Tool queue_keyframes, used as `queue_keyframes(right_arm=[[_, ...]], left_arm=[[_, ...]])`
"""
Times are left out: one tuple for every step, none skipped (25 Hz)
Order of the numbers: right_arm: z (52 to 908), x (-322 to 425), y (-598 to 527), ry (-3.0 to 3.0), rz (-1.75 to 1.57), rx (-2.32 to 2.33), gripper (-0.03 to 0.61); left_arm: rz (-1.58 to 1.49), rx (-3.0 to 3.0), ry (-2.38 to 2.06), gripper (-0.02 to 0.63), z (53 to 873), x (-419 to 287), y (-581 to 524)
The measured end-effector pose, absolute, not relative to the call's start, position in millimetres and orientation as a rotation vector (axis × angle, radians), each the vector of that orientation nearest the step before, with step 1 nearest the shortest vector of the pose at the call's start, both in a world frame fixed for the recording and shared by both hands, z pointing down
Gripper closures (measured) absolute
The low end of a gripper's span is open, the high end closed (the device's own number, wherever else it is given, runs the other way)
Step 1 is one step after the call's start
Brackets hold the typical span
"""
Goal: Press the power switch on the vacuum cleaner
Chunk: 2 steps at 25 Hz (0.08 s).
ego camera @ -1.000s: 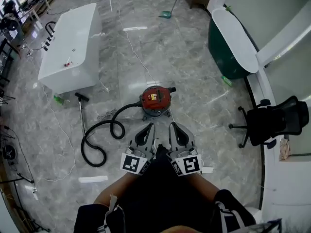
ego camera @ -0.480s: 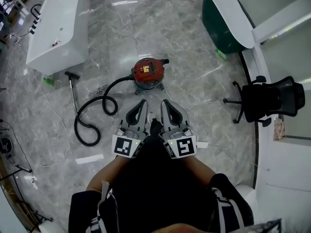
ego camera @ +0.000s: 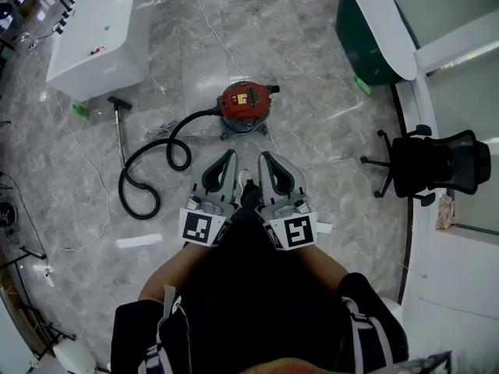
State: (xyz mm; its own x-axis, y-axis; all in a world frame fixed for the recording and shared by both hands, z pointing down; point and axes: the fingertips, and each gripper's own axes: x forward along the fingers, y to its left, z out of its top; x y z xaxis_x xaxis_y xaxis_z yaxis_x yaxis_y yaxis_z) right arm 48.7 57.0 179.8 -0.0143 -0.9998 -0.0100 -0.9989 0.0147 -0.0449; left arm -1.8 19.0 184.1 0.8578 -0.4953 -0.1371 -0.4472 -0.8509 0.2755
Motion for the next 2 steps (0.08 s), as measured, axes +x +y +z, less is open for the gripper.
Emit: queue_keyframes(right_arm=[[179.4,47.7,57.3,2.213,-0.034,-2.174,0.56],[179.0,46.7,57.5,2.216,-0.029,-2.171,0.561]], left_arm=[[-0.306,2.795,-0.726,0.598,181.7,-2.4,18.5],[-0.314,2.792,-0.731,0.599,179.3,-3.0,18.0]])
